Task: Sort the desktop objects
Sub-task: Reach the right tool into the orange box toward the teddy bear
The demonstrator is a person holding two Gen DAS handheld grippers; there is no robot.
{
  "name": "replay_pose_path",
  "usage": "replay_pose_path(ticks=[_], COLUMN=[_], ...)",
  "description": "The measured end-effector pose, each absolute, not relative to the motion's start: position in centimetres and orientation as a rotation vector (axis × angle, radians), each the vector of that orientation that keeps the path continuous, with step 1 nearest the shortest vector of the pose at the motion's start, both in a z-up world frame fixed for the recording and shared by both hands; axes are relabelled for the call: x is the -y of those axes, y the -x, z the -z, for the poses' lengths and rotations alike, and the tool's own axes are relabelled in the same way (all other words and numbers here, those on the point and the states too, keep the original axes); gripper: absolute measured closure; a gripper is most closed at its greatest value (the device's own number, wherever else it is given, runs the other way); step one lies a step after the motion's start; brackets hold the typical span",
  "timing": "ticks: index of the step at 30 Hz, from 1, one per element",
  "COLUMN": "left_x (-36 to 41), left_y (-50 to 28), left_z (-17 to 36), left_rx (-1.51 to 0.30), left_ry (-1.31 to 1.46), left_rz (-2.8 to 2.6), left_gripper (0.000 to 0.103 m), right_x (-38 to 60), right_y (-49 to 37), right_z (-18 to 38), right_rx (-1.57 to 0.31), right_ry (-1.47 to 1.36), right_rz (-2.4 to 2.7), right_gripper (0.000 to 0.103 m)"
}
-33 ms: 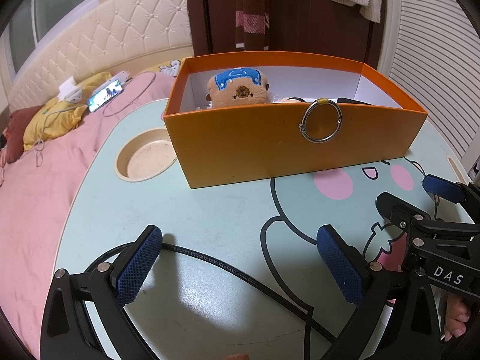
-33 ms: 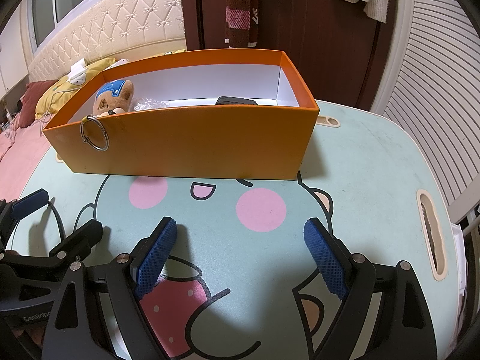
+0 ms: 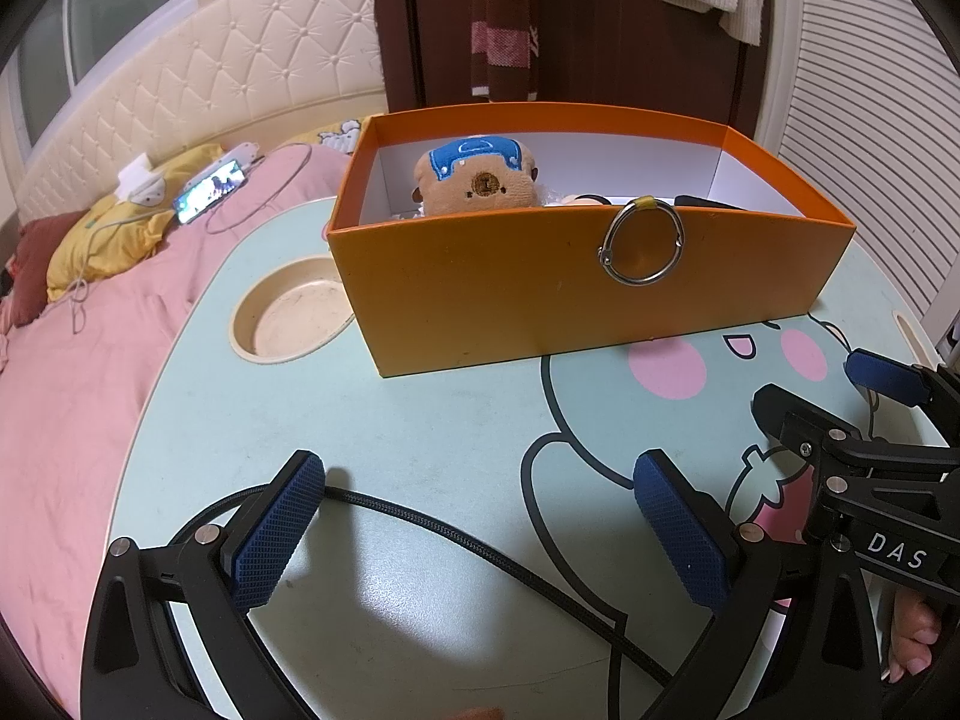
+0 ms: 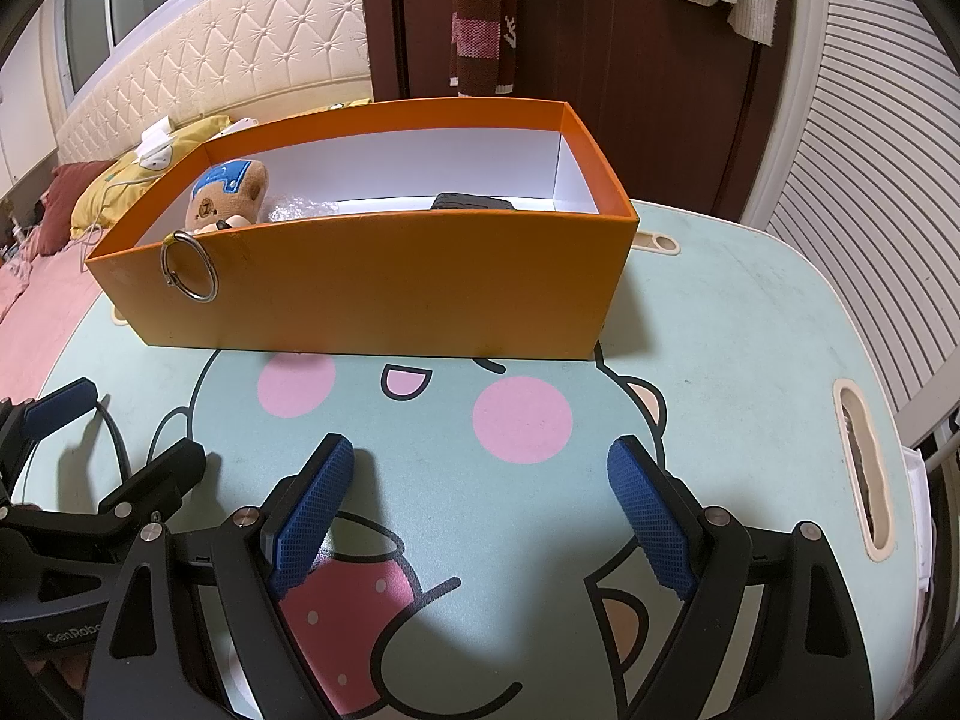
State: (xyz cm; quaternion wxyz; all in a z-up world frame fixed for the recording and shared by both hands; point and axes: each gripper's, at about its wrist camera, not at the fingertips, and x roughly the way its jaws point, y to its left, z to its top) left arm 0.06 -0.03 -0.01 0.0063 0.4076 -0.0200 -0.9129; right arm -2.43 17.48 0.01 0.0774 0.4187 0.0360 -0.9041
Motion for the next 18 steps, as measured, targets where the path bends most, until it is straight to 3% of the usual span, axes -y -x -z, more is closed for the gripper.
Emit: replay_pose_path(ticks=[13, 18], left_x=[0.1, 0.6], left_y=[-0.2, -0.1], left_z=[-0.2, -0.4], left_rx=[0.055, 0.055], left_ry=[-1.298, -1.300], left_rz=[2.860, 2.863], left_gripper=[0.001, 0.001], right_x=[-18.7, -19.3], right_y=[2.7, 2.2], right_z=[-1.9, -7.1], right_rx=[-0.123, -0.106], right_ry=[-1.218, -1.092], right_rz=[2.656, 2.540], right_gripper=[0.016, 0.026])
